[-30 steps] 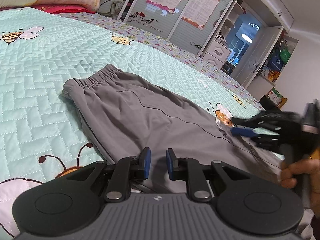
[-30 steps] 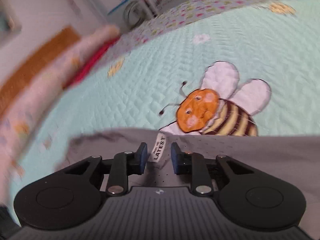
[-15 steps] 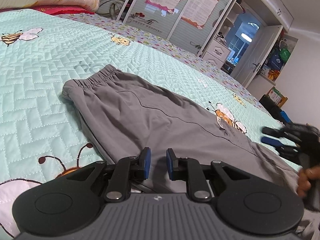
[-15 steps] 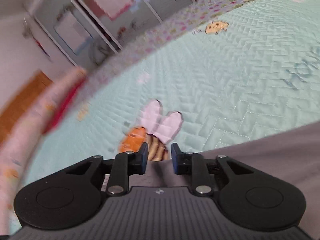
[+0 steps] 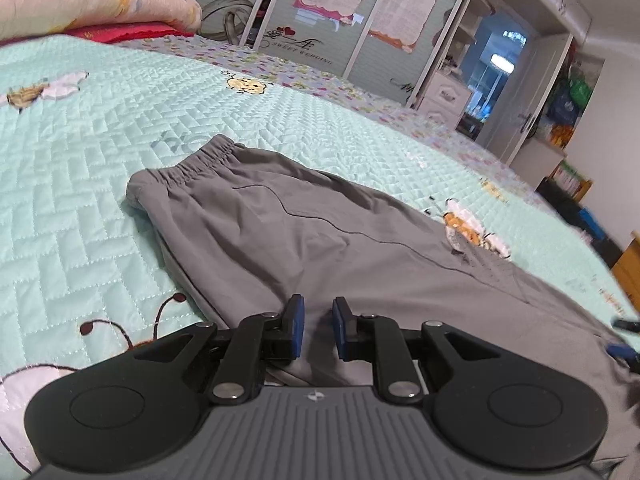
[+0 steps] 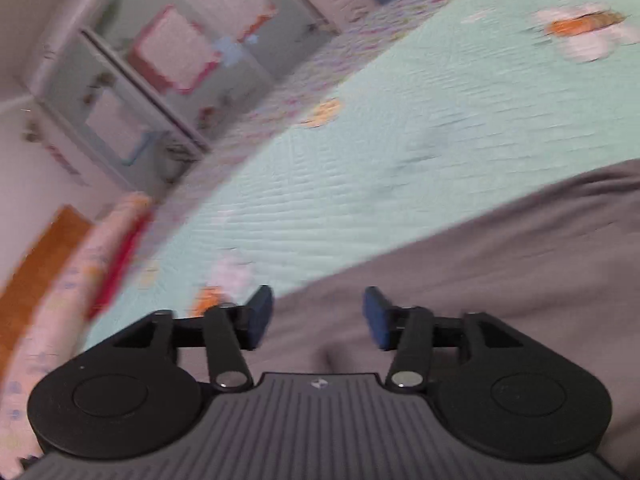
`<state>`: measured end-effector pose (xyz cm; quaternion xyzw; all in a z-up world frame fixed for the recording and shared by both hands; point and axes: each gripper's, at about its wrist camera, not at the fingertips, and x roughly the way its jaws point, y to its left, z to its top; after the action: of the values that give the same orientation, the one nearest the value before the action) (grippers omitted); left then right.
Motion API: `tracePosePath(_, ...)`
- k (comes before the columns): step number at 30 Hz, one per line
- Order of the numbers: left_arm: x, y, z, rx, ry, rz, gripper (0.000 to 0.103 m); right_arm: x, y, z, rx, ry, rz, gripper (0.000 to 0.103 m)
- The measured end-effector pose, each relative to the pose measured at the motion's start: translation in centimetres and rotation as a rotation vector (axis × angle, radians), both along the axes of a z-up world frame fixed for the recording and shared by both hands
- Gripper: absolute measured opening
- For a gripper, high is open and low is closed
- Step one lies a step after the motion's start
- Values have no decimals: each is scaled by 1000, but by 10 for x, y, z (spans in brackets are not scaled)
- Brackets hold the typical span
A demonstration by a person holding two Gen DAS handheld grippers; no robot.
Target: Fold clothes
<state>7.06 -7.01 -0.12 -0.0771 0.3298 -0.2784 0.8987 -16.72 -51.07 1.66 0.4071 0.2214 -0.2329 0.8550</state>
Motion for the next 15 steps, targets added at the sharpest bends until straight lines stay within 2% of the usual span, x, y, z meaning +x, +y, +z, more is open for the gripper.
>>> tracePosePath(1,-1,-5,3,30,3,11,19,-11,-7,-4,35,14,-11,48)
tracePosePath(3,-4,-16,13,89,14,33,20,-38,-10,-4,84,-20,-30,49)
tracePosePath(5,-9,-26,24,146,30,54,22,-62,5,13,22,-59,12,49)
tracePosePath(6,-16,-27,32,144,23,58,22,-75,15,22,-12,-78,40,49)
tracePosePath(8,-43,-25,52,91,-24,31,23,-104,37,36,-51,-100,100,49)
tracePosePath(11,-100,-27,77,26,-61,-82,30,-147,68,44,-87,-85,185,49)
tracePosePath(15,-192,-45,83,31,-57,-338,39,-197,96,39,-113,-26,273,49)
